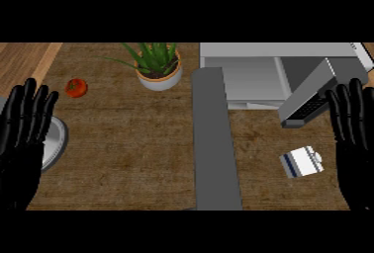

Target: Pick up the milk, place it into the microwave and close the microwave

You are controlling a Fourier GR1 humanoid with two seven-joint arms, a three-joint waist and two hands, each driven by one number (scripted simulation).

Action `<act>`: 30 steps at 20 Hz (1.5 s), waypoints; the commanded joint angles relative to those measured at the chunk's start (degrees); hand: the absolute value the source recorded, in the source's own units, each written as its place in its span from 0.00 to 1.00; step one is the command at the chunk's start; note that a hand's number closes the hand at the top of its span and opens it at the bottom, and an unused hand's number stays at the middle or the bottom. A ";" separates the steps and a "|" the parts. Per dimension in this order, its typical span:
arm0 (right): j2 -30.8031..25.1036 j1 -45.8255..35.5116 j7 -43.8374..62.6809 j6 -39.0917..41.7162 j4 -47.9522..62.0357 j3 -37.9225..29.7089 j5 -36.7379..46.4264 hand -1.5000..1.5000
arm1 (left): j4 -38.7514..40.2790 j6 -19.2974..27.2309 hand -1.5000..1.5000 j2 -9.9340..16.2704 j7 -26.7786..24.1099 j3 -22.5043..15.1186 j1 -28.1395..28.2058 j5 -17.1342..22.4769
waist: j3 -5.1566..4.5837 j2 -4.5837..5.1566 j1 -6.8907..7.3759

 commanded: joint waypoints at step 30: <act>-3.30 12.81 -11.76 10.83 14.44 -17.19 -3.52 0.00 | -11.10 -19.29 0.00 0.93 3.24 18.91 22.19 33.26 | -0.89 -0.63 -0.03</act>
